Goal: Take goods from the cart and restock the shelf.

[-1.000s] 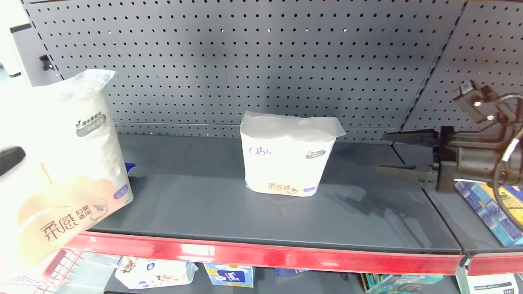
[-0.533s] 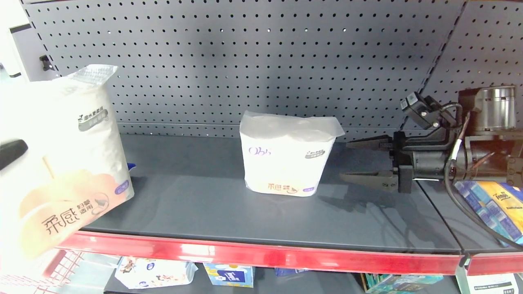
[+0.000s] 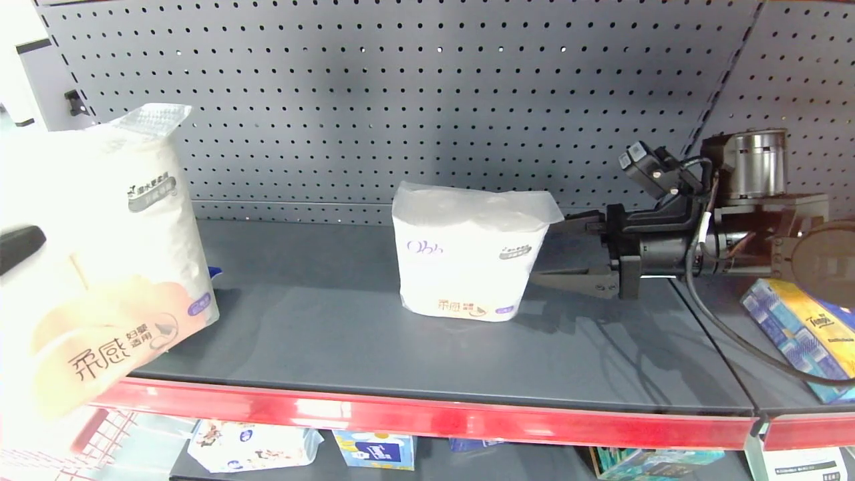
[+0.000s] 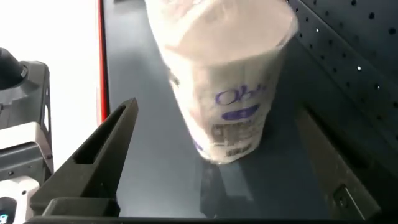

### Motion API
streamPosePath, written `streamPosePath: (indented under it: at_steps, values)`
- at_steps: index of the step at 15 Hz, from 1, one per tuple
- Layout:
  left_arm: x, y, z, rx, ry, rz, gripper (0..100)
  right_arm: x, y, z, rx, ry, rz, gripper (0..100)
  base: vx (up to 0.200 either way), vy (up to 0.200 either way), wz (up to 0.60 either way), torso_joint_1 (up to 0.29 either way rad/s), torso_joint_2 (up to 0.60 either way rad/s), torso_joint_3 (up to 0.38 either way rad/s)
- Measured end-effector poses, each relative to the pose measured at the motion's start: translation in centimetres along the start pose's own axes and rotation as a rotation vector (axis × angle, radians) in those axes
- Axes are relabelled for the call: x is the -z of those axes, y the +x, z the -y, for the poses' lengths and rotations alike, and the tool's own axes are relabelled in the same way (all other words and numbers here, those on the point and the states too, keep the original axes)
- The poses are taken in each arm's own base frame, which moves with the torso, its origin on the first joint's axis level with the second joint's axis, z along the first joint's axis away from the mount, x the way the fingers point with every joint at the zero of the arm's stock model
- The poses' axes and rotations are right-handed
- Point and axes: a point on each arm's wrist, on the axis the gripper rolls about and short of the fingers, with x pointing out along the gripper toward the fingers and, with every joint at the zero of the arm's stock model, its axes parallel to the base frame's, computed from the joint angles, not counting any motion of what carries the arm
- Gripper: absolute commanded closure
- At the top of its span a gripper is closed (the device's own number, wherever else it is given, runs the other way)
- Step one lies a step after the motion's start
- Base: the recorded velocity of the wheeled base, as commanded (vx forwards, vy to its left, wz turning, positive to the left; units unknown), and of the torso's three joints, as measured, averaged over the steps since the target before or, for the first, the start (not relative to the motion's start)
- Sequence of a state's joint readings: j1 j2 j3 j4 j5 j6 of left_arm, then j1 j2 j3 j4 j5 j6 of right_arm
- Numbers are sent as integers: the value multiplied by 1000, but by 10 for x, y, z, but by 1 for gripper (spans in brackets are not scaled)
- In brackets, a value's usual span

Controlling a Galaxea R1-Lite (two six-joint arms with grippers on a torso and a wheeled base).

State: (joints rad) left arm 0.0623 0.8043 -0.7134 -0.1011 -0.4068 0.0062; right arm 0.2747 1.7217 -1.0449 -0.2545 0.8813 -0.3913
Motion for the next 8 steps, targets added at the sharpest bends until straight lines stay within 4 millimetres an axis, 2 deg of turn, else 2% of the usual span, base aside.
streamPosePath:
  at_steps: [8]
  values:
    - [1, 5, -2, 0, -7, -17, 100, -10, 42, 15, -57, -42, 19, 0, 0, 0, 0, 0, 0, 0]
